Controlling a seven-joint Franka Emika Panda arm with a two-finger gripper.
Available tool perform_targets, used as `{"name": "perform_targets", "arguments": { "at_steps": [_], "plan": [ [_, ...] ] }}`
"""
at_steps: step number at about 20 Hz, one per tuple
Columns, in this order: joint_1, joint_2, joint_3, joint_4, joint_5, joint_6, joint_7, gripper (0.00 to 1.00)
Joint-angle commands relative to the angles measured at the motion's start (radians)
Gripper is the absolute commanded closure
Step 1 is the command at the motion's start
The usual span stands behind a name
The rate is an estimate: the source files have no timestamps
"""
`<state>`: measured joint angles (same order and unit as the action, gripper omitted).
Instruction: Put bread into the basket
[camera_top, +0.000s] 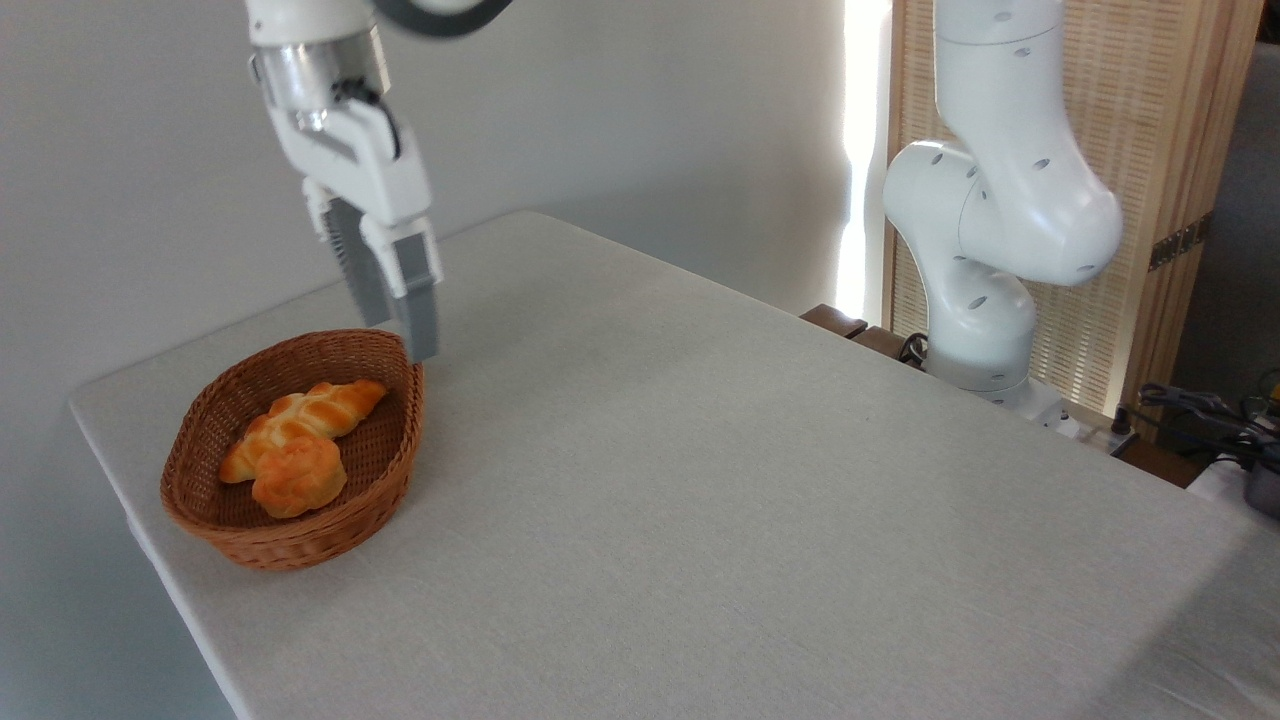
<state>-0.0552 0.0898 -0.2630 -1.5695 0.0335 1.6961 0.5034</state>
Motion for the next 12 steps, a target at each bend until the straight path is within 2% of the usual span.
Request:
{"name": "perform_targets", "arguments": {
  "at_steps": [1,3,5,6,8,10,12],
  "plan": [
    [-0.003,-0.070,0.174,-0.015,-0.081,-0.081,0.215,0.00],
    [-0.003,-0.077,0.231,-0.011,-0.093,-0.114,0.271,0.00],
    [-0.003,-0.082,0.261,-0.011,-0.090,-0.124,0.268,0.00],
    [0.003,-0.082,0.261,-0.011,-0.089,-0.124,0.265,0.00],
    [0.064,-0.082,0.236,-0.011,-0.093,-0.124,0.264,0.00],
    [0.104,-0.084,0.208,-0.011,-0.093,-0.124,0.261,0.00],
    [0.117,-0.088,0.206,-0.011,-0.093,-0.124,0.259,0.00]
  ]
}}
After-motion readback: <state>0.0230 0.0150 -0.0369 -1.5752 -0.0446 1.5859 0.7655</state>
